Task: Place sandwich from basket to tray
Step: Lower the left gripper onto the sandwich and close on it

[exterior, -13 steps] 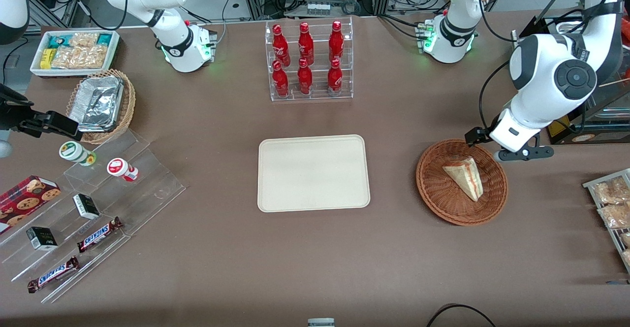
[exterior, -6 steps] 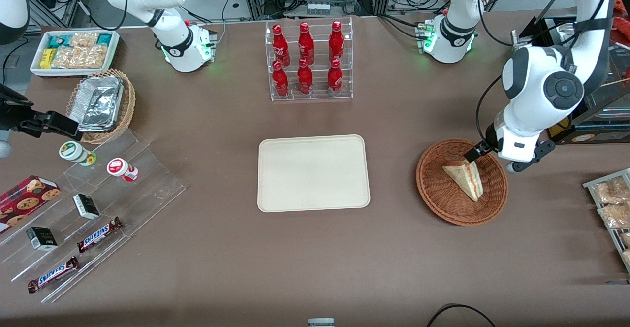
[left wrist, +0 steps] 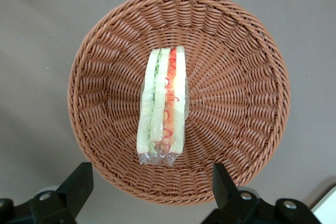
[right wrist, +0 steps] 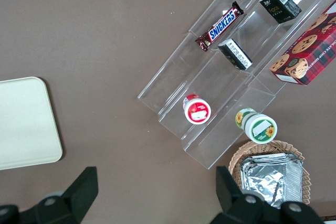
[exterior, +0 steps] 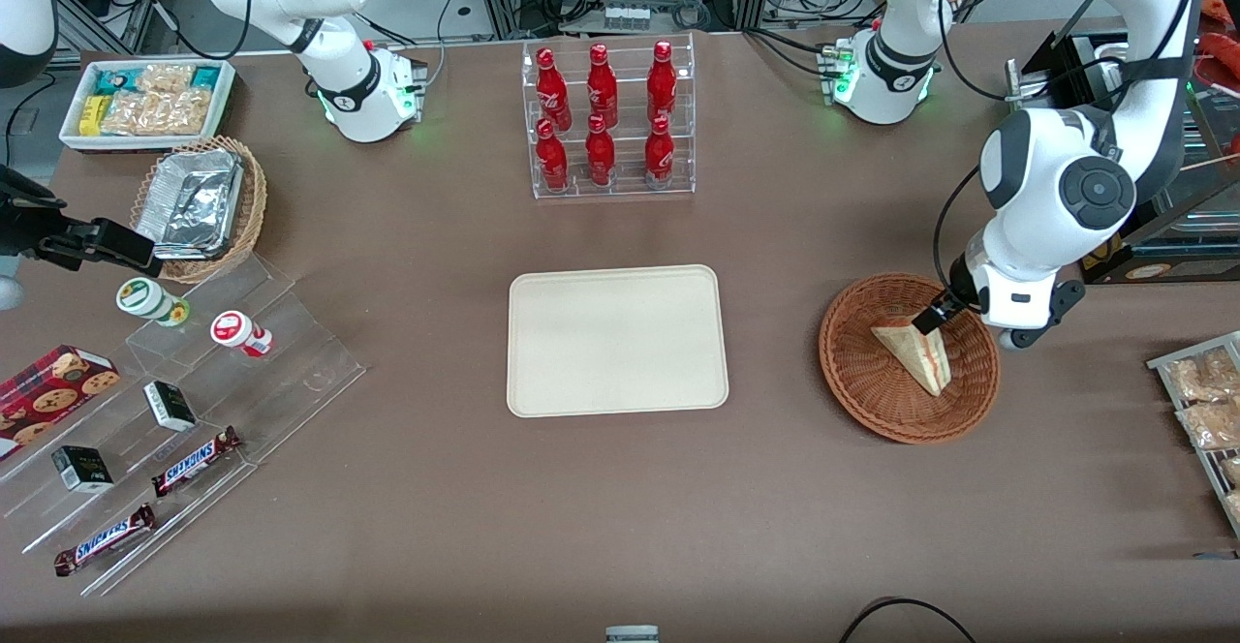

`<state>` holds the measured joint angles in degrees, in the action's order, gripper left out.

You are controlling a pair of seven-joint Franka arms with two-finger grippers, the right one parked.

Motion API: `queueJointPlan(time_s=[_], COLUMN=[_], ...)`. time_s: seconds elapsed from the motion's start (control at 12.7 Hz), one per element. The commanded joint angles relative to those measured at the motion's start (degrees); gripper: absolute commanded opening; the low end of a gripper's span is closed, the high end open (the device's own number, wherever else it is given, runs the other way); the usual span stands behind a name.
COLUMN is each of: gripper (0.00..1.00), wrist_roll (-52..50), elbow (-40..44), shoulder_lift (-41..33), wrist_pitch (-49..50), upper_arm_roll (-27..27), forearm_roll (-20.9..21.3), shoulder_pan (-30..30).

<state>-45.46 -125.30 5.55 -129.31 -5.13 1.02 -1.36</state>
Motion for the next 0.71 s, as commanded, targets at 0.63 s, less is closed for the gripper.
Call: queueJointPlan(time_s=[0.63], gripper=[1.00], wrist_roll=[-2.8], elbow=[-0.3], shoulder_lift=[8.3], wrist_pitch=[-7.5], upper_arm_roll=[0.1], forearm_roll=[0.1], shoulder_pan=[-0.5])
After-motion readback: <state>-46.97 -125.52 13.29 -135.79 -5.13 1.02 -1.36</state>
